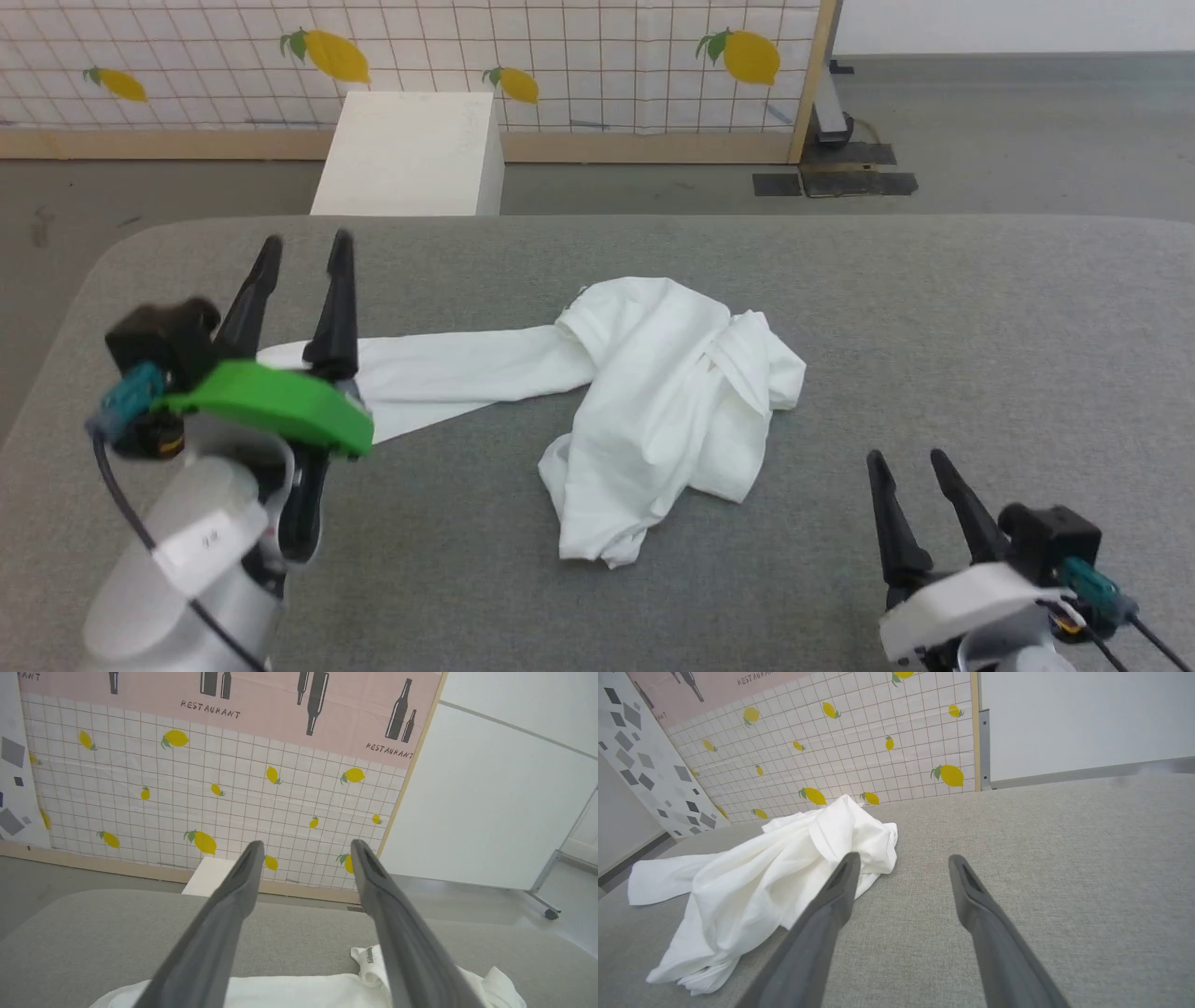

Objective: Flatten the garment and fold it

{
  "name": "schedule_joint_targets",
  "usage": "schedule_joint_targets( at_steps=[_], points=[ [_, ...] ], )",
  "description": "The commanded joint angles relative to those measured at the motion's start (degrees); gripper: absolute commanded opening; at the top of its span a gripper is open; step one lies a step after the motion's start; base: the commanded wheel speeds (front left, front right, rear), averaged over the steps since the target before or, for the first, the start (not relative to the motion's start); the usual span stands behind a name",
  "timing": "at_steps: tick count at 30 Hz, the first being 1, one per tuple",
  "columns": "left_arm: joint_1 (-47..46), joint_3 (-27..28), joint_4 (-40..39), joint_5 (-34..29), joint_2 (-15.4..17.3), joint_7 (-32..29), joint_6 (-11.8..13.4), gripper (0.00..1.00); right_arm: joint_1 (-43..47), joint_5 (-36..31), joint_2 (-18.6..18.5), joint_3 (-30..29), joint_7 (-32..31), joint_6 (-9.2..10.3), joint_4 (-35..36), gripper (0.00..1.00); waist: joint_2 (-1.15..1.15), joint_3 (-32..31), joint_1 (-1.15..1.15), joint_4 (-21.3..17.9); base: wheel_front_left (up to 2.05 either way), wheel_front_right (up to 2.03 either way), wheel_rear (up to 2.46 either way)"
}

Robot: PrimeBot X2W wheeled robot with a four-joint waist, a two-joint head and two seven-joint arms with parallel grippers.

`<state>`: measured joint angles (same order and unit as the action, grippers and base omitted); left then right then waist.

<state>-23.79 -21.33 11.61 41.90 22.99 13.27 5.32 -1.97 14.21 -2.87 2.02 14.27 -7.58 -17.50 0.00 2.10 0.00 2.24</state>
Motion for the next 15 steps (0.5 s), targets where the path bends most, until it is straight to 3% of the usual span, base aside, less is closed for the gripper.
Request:
schedule_joint_targets(
  at_steps=[1,4,8,15],
  points=[
    [2.6,0.7,-1.0,-2.3,0.3,1.1,0.9,1.0,-2.0,-0.8,0.0,0.2,-0.9,0.09,-0.3,1.0,0.0,0.3,0.0,0.6,0.0,0.0,0.0],
    [6.1,3.7,-4.4,-7.0,-0.6,1.7,2.2,1.0,-4.8,-2.2,0.0,0.7,-4.5,0.09,-0.8,1.0,0.0,1.1,0.0,1.5,0.0,0.0,0.0],
    [11.7,7.9,-9.9,-14.5,-4.1,1.7,1.9,1.0,-9.8,-4.4,0.0,2.1,-12.0,0.09,-1.7,1.0,0.0,2.6,0.0,2.9,0.0,0.0,0.0],
    [17.4,12.2,-11.6,-19.9,-11.5,1.7,-2.1,1.0,-17.8,-9.7,0.0,4.5,-30.7,0.09,-5.2,1.0,0.0,5.5,0.0,6.4,0.0,0.0,0.0]
  ],
)
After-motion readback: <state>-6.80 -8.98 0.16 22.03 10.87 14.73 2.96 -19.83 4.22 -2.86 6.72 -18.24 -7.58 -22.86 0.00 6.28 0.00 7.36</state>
